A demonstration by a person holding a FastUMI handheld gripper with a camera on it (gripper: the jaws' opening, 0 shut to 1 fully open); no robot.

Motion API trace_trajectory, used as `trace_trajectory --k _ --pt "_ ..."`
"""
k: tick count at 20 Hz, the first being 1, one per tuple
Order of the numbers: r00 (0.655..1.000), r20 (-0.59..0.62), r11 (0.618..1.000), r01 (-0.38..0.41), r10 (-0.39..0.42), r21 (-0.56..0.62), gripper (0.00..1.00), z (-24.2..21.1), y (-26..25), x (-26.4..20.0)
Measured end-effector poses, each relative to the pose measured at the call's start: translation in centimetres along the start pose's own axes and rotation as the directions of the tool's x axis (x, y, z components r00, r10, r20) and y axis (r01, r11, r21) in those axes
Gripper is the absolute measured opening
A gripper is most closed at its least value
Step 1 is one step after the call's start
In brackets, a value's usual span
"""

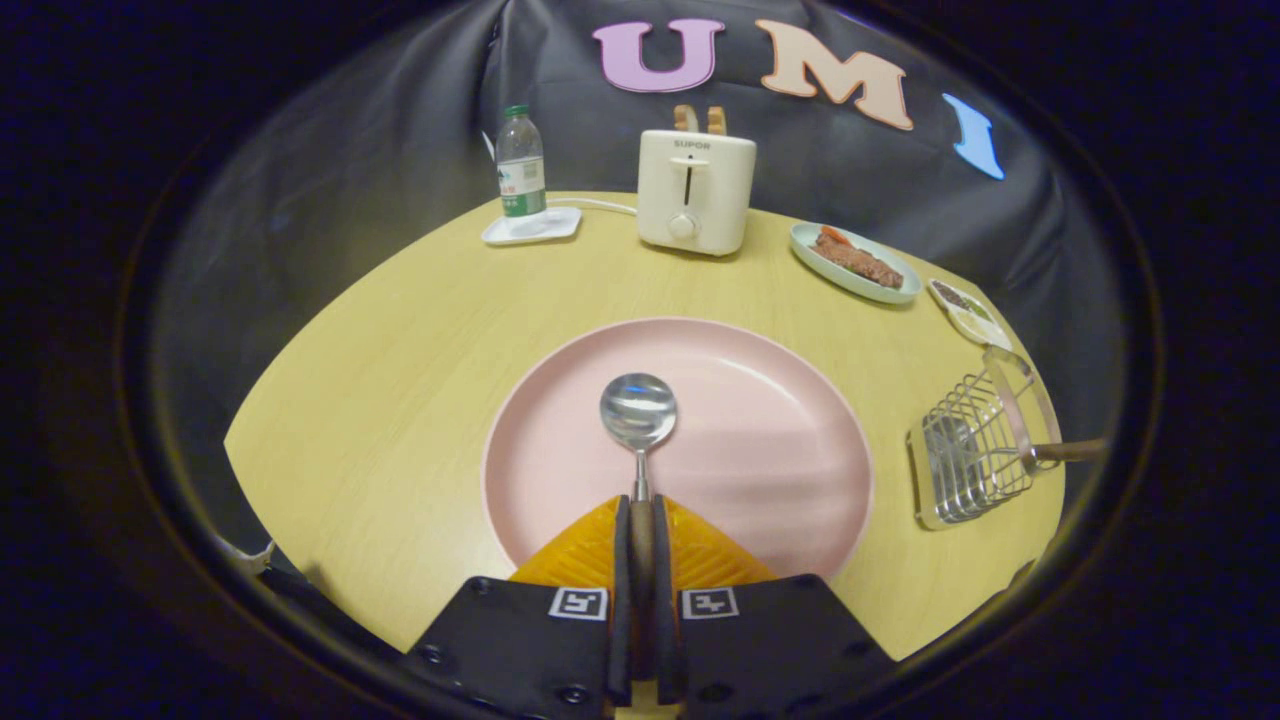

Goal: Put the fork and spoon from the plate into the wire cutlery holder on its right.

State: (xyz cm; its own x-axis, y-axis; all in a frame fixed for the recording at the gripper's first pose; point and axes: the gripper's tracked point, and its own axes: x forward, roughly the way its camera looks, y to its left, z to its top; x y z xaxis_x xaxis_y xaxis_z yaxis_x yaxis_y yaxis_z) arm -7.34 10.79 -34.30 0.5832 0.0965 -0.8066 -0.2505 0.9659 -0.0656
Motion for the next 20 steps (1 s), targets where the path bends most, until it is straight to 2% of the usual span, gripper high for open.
trace_trajectory --k 1,2,4,7,20 --pt "1.0 0.002 1.0 0.008 -0.008 -0.014 0.13 0.1 -0.2 -0.4" --pt "1.0 0.001 0.999 0.004 -0.004 -0.035 0.08 0.0 -0.1 -0.2" --pt "0.999 -0.032 0.998 -0.04 0.038 -0.053 0.07 -0.2 0.1 -0.4" --pt "0.997 -0.061 0.997 -0.055 0.051 -0.063 0.07 0.5 -0.9 -1.7" --pt "0.993 -0.115 0.993 -0.021 0.008 -0.116 0.07 4.3 -12.3 -5.3"
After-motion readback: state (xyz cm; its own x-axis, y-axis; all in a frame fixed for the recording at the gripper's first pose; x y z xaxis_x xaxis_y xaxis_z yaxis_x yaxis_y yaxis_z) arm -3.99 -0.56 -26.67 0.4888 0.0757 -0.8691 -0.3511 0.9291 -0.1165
